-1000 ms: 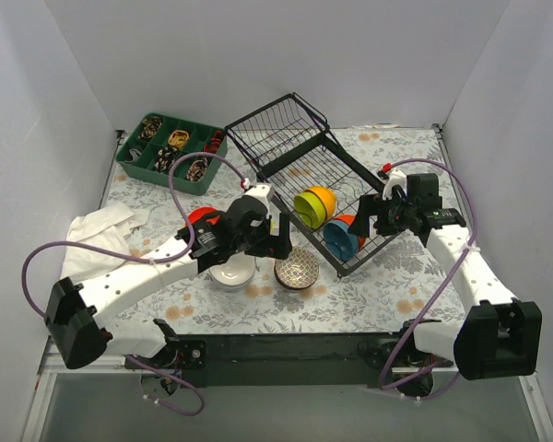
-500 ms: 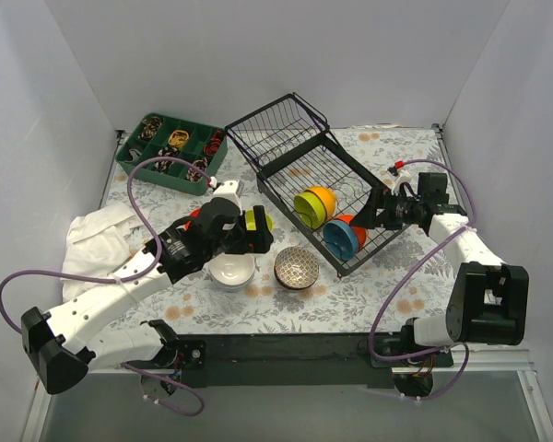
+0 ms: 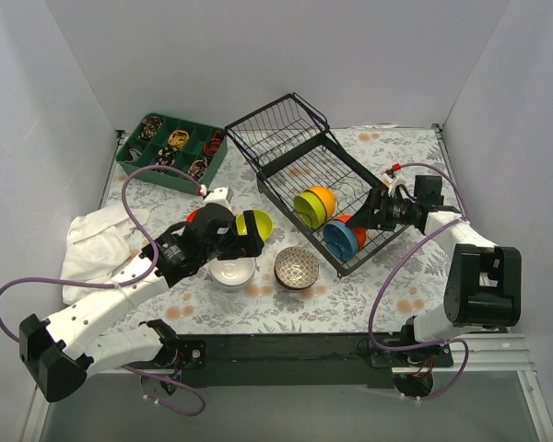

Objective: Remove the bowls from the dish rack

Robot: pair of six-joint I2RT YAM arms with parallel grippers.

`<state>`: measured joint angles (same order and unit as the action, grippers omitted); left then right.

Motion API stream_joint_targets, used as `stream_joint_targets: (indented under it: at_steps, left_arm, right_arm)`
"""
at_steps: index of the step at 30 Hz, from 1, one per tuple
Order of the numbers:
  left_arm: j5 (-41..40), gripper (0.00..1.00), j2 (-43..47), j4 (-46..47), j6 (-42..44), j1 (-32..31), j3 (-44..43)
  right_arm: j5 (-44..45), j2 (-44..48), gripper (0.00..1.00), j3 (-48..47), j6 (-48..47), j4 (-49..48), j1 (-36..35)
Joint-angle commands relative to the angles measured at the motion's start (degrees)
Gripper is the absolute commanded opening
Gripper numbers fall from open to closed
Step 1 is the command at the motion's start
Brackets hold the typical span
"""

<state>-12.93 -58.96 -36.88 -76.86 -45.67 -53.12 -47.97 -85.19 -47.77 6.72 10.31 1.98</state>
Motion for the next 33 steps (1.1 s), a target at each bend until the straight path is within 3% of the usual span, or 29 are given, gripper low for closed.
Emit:
stream_joint_targets:
  at_steps: [1, 6, 12, 18, 22, 25, 28, 33]
  left_arm:
    - [2.0, 0.98, 2.3, -0.3, -1.2, 5.3, 1.5]
    - [4.8, 0.98, 2.7, -1.3, -1.5, 10.8, 1.8]
    - [5.6, 0.98, 2.2, -2.2, -2.2, 12.5, 1.4]
    - [5.8, 0.98, 2.9, -2.2, -2.3, 12.5, 1.5]
    - [5.6, 0.98, 3.4, -2.4, -2.2, 12.6, 1.7]
    - [5.9, 0.98, 3.7, -2.1, -2.2, 12.5, 1.9]
    - [6.3, 0.98, 3.6, -1.9, -2.2, 12.6, 2.0]
    - [6.7, 0.98, 3.4, -1.5, -2.1, 12.6, 2.0]
  right_arm:
    - [-1.5, 0.2, 0.95, 1.8, -0.5, -1.5, -0.5]
    - [0.3, 1.5, 0.95, 2.9, -1.0, -0.3, -1.9]
    - [4.2, 3.4, 0.94, 3.6, -0.9, 0.9, -1.9]
    - [6.6, 4.2, 0.73, 3.0, -0.9, 1.7, -1.9]
    - [8.4, 5.7, 0.49, 1.9, -1.5, 3.5, -3.8]
    - [10.1, 7.2, 0.38, 1.2, -1.9, 4.6, -4.0]
    - [12.6, 8.9, 0.32, 0.4, -2.0, 5.7, -4.0]
    - [16.7, 11.2, 0.30, -1.2, -1.3, 6.7, -4.0]
